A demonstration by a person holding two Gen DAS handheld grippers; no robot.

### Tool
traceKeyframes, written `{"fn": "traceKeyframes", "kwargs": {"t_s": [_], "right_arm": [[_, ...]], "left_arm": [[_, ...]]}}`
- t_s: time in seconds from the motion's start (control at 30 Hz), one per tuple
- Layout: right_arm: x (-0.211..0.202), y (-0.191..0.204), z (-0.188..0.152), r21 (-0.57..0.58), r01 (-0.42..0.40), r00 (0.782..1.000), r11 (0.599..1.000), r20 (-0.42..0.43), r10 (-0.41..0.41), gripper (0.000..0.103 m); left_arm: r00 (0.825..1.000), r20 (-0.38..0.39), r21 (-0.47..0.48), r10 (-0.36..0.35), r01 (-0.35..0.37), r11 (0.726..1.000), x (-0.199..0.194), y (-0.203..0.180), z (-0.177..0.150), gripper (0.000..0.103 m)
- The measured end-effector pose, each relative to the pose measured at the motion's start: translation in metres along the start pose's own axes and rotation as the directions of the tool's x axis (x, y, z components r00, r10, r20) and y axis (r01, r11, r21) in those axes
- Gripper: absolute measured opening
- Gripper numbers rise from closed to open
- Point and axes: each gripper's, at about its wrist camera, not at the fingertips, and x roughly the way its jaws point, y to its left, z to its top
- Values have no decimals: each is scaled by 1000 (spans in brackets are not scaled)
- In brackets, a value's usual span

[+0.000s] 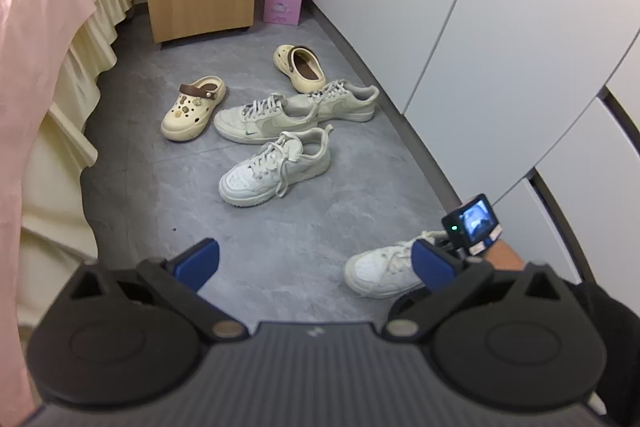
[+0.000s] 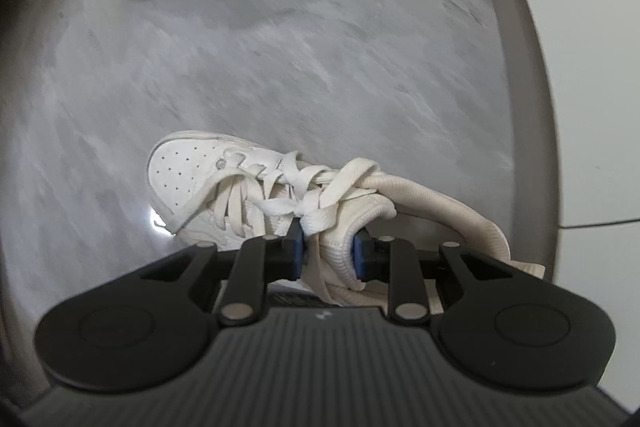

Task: Organize scattered shoes
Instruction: 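Carry the white sneaker with the right gripper along the wardrobe base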

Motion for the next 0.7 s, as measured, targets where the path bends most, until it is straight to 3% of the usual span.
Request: {"fn": "traceKeyframes", "kwargs": {"t_s": [0.47,0.7], "right_arm": [[-2,-27,-11,-13,48,999,999,-13,-48,28],[-10,-40,-15,102,31,999,994,31,-34,37]], "left_arm": [[1000,-12,6,17,-17,1000,6,-2,-2,103],[1000,-19,11,21,-21,1000,8,-2,-2,103]]}}
